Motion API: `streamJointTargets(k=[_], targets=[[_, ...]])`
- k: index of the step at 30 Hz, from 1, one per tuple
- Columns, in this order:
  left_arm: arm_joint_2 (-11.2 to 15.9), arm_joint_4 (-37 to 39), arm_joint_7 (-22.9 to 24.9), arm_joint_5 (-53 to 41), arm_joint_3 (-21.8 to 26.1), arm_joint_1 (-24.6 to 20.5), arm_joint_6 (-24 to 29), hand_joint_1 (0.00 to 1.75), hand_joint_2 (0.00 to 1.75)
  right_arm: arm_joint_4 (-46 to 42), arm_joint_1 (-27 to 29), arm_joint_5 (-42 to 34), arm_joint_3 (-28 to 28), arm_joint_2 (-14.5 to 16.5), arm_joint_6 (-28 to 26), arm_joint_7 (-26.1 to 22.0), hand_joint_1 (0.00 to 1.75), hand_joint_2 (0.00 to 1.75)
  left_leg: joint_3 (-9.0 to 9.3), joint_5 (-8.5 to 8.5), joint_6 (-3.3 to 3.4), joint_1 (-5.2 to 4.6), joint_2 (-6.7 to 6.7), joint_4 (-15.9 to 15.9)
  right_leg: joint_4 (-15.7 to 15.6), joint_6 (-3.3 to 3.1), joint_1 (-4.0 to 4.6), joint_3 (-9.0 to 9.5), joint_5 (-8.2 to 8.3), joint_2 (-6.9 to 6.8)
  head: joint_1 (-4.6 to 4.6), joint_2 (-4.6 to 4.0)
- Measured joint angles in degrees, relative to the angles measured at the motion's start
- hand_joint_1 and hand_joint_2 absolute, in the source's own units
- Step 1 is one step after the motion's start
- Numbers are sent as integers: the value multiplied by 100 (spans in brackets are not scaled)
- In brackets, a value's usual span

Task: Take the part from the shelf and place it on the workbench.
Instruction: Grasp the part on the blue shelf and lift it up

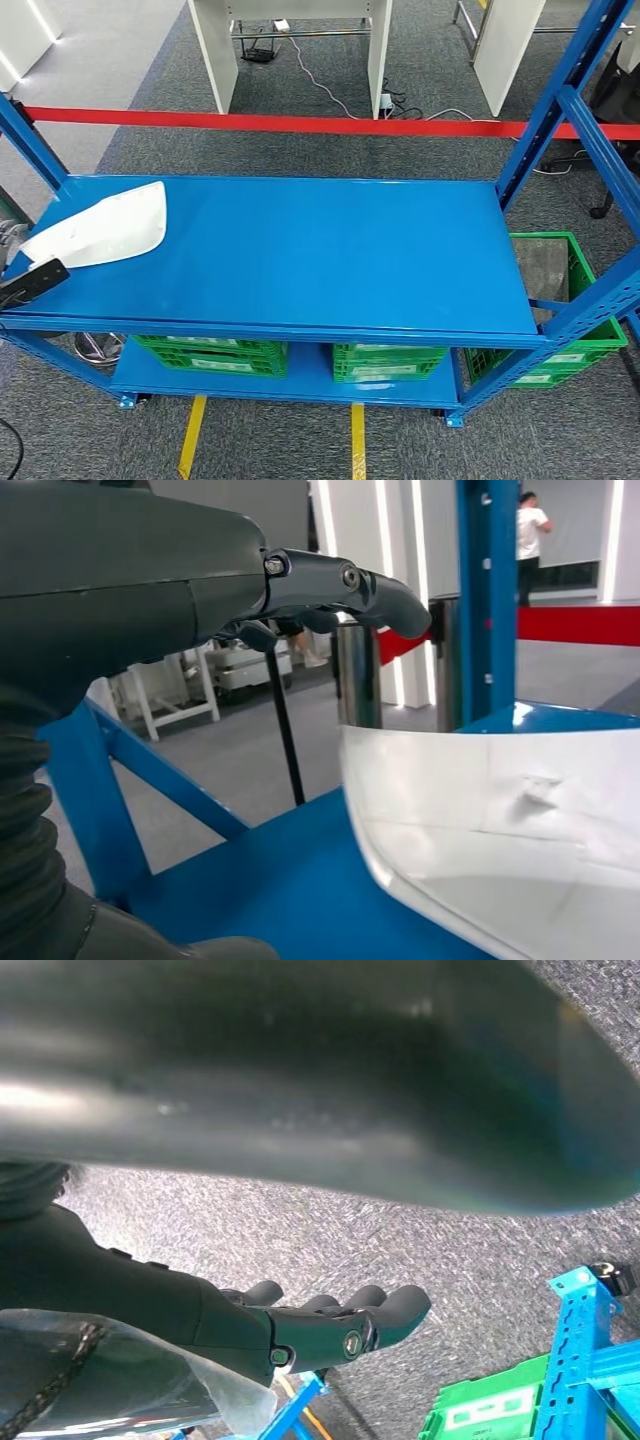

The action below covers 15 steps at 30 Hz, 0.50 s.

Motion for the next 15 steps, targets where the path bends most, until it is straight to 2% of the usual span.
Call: streamJointTargets(k=[8,15], targets=[[206,53,-1,107,323,120,50,0,175,0,17,0,-4,0,-35,-4,0,0,-1,0,0,0,0,-1,0,-2,0,0,-2,-2,-1,0],[257,135,-13,16,405,166,85,0,175,0,22,15,-4,0,-33,-7,0,0,-1,0,0,0,0,-1,0,-2,0,0,-2,-3,-1,0]])
